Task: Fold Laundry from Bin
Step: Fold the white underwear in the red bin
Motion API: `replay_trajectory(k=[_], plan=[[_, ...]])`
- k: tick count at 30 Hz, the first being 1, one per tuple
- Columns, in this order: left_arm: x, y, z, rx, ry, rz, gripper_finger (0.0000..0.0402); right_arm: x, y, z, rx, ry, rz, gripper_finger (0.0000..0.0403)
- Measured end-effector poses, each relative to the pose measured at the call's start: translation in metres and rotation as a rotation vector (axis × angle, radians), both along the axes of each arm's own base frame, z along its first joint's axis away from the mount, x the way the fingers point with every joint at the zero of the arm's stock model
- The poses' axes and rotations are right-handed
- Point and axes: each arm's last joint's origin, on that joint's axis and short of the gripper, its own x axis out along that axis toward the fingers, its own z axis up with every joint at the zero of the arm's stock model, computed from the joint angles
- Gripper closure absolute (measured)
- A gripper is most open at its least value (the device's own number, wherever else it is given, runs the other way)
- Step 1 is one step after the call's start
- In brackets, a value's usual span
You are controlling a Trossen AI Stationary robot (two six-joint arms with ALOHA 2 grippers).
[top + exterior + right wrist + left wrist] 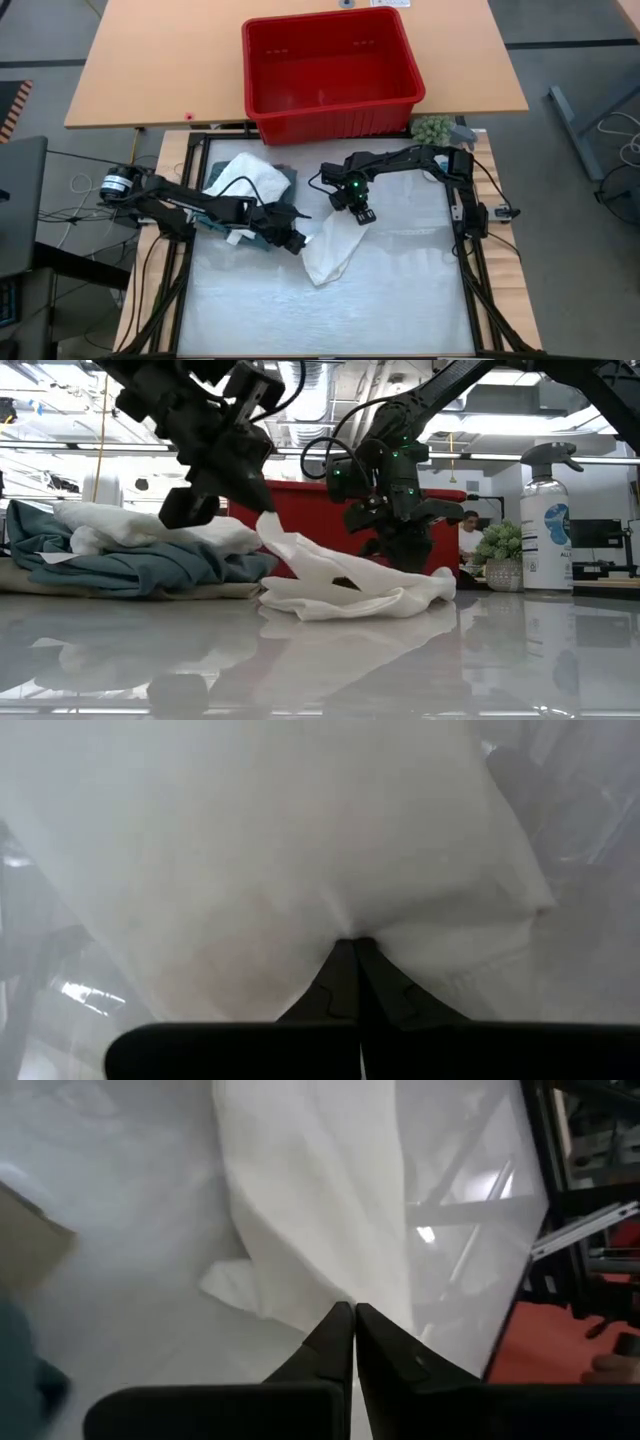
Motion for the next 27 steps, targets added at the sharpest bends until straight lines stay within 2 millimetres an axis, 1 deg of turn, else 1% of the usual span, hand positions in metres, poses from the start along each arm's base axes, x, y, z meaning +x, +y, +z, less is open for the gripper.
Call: replay_trajectory(k=[8,13,15,18,21,24,27], plan=[[-0.002,-0.018,0.001,-0.011,-0.005,0.012,0.0401,0.000,-0.001,0.000,0.000,0.001,-0.002,0.0388],[0.000,-0.016,0.003,0.036,-0.039,0.061,0.0400,0.000,-0.001,0.000,0.001,0.000,-0.004,0.0388],[0.002,-0.013,0.005,0.049,-0.067,0.051,0.0390,0.000,-0.001,0.000,0.001,0.000,-0.004,0.0388],[0.006,-0.011,0.009,0.048,-0.128,0.001,0.0359,0.000,-0.001,0.000,0.002,0.000,-0.005,0.0388],[0.006,-0.010,0.013,0.043,-0.159,-0.070,0.0315,-0.001,-0.003,0.000,0.004,-0.001,-0.008,0.0388],[0.004,-0.007,0.017,0.034,-0.168,-0.084,0.0269,-0.002,-0.006,0.000,0.012,-0.002,-0.018,0.0388],[0.003,-0.006,0.015,0.034,-0.140,-0.067,0.0232,-0.004,-0.011,0.000,0.013,0.000,-0.033,0.0388]])
